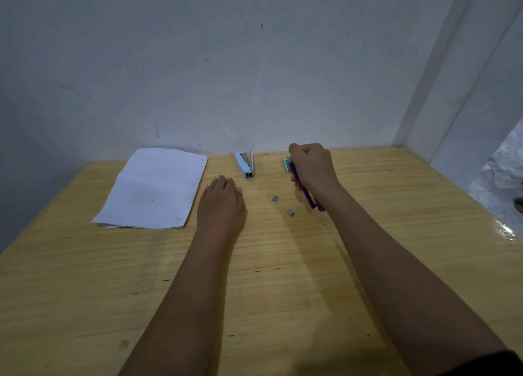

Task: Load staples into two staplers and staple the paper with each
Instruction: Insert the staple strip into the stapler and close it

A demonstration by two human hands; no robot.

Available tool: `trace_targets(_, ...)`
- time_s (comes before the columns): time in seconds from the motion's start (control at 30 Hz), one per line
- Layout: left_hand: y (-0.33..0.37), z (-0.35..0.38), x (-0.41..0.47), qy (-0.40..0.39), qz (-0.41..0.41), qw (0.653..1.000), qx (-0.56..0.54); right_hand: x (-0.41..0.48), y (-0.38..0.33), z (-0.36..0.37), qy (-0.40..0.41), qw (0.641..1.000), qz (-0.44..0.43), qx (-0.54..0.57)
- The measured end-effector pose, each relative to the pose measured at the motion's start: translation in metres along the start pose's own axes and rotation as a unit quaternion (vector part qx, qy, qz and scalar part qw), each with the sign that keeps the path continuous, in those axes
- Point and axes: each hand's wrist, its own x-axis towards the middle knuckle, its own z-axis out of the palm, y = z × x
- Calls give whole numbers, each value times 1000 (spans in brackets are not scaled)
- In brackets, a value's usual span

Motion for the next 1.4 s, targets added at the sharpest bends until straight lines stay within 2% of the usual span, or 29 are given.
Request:
trace_targets(0.03,-1,0,1,2,0,1000,-2,1,-2,-2,-1,996,57,72)
trace_targets(0.1,-2,1,2,3,1,1000,-6,2,-3,-9,-15,957,172,233)
trace_targets(0.17,-2,2,2,2,-3,1000,-8,4,-1,-18,-23,894,243,376)
trace_targets(0.23,-3,2,3,3,-5,1000,-9,4,2,-24,-23,828,275,487)
trace_targets(0.4,-3,3,4,8,-9,1000,-18,-2,3,-27,-4,705,334,625)
trace_targets(0.47,-3,3,3,11,-10,1000,-21,-3,2,-26,7,672,343,656)
trace_targets(0.53,-3,3,3,12,-8,1000,-21,-3,1,-25,10,654,345,673)
trace_targets(0.6,-3,3,3,12,-6,1000,-20,0,-1,-26,13,655,345,672)
trace_targets(0.83,-3,4,4,7,-4,1000,-18,7,-8,-30,-1,706,313,635)
trace_targets(0.97,-4,4,4,9,-4,1000,-17,5,-8,-25,25,758,299,580)
trace_targets(1.1,-3,3,4,11,-4,1000,-18,-1,-3,-17,22,779,289,556)
trace_targets(1.3,-4,4,4,9,-6,1000,-18,-2,-1,-11,53,770,289,566)
trace_targets(1.4,-4,4,4,15,-3,1000,-18,-2,0,-15,25,754,287,590)
